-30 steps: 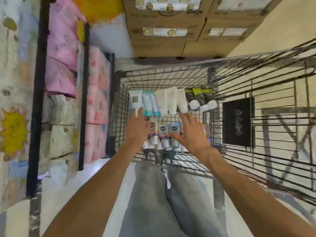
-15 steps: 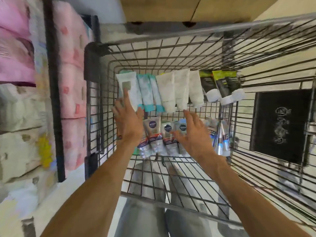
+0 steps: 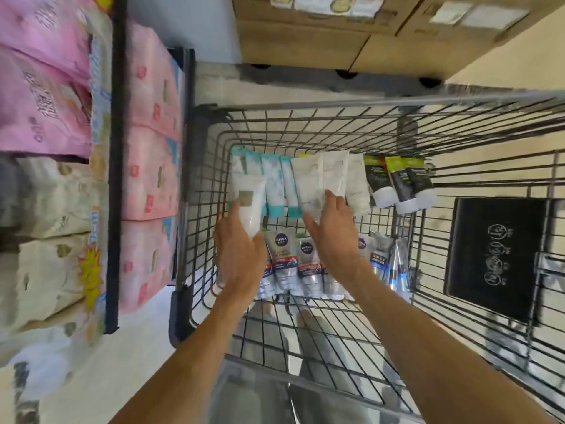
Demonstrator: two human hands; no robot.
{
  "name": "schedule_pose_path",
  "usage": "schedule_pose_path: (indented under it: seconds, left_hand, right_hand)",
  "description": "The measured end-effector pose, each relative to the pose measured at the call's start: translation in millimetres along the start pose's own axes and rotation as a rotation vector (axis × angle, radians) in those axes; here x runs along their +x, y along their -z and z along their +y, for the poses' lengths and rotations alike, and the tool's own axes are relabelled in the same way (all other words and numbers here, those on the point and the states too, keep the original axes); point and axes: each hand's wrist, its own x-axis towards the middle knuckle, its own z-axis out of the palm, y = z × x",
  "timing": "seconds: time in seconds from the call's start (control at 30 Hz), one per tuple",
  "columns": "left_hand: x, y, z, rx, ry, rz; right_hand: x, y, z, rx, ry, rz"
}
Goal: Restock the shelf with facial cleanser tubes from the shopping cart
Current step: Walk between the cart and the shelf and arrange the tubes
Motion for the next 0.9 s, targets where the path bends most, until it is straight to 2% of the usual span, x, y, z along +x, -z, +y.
schedule_pose_path:
  seconds: [0.13, 0.23, 0.37, 0.5, 0.63, 0.73, 0.9]
  left_hand:
    - [-16, 10, -14, -0.017, 0.02, -0.027]
    - [-20, 12, -24, -0.007, 0.016, -0.044]
    - [-19, 10, -25, -0.017, 0.025, -0.03]
    - [-20, 10, -22, -0.006, 0.026, -0.032]
    - [-21, 11, -23, 0.008, 0.025, -0.046]
    - [-26, 17, -18, 0.016, 0.036, -0.056]
    - [-43, 36, 3, -0.016, 0.037, -0.051]
  right_hand:
    - [31, -15, -21, 0.034, -0.153, -0.011]
    - [48, -35, -35, -0.015, -0.27, 0.044]
    - [58, -41, -43, 0.046, -0.406, 0.098]
    - [63, -35, -34, 0.109, -0.412, 0.1]
    - [52, -30, -26, 0.17, -0.37, 0.0]
    - [32, -28, -17, 0.321, -0.386, -0.085]
    - [-16, -14, 15, 0.409, -0.338, -0.093]
